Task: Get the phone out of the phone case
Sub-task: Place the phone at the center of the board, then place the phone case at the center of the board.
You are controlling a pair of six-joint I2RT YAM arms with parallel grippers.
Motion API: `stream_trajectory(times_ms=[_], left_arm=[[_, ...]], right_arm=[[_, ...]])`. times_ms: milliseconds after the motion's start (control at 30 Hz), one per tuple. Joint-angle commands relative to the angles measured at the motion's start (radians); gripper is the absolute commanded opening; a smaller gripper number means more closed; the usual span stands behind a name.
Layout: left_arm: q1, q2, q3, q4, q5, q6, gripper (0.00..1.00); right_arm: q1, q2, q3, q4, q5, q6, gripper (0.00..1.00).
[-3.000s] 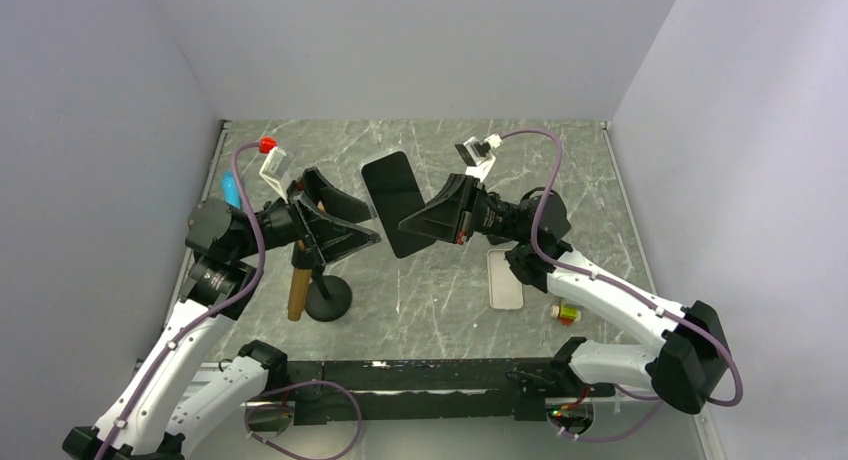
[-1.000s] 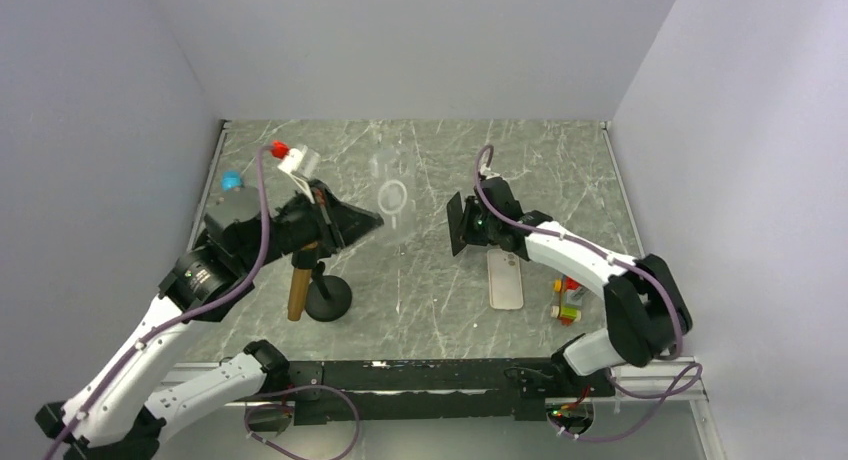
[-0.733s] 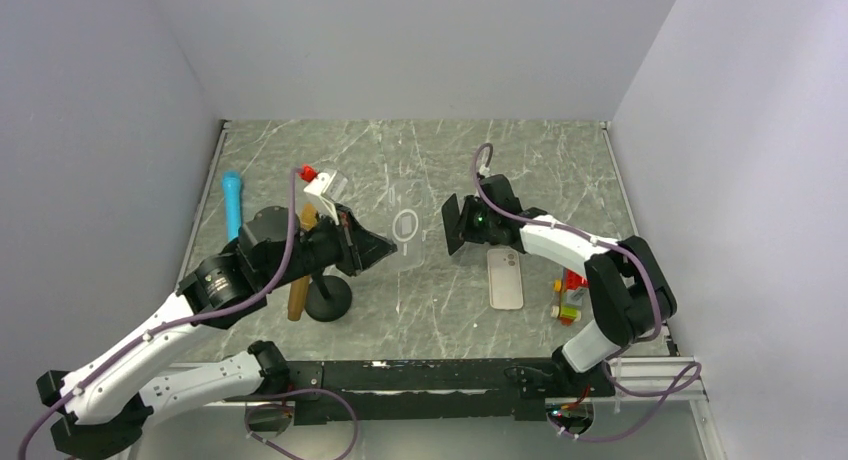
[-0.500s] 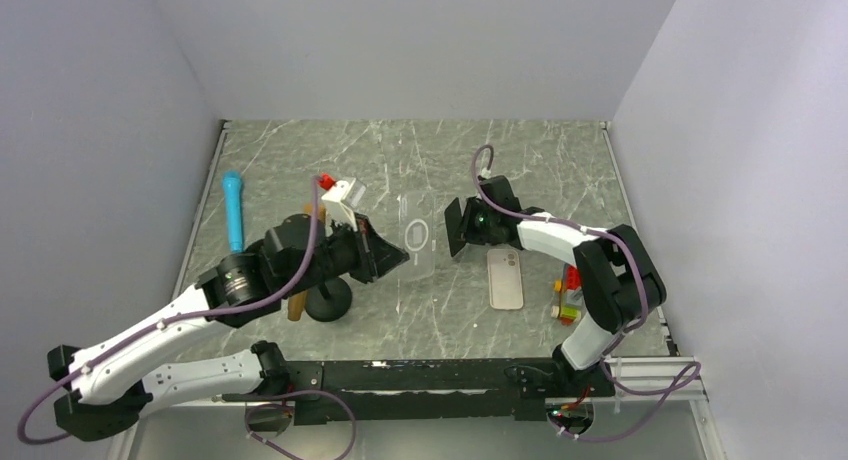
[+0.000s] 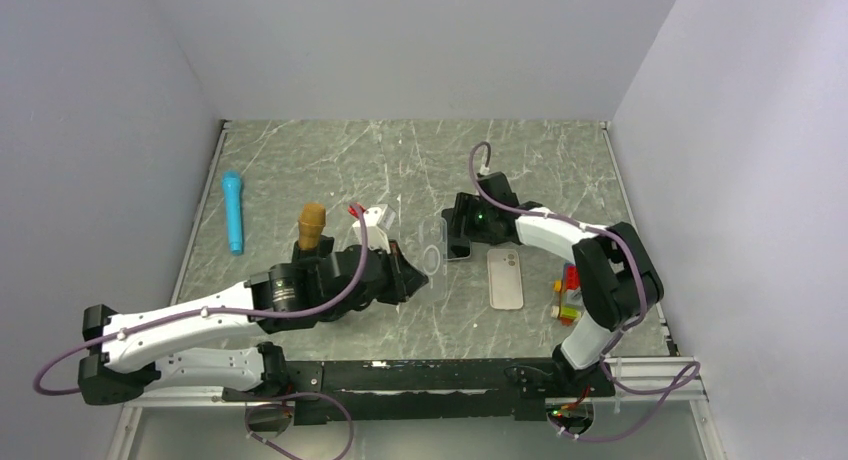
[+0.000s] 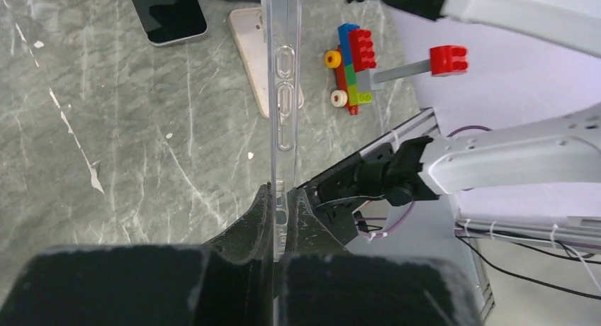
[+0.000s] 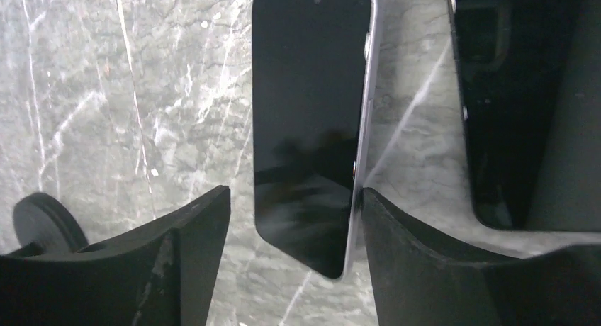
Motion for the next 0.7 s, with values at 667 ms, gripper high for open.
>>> stream_trajectory(times_ms=[667], left_arm=[[-0.008, 0.434, 0.008, 0.254, 0.177, -0.27, 0.0]], right_arm=[[-0.004, -0.765, 0.255, -0.453, 0.271, -0.131, 0.97]])
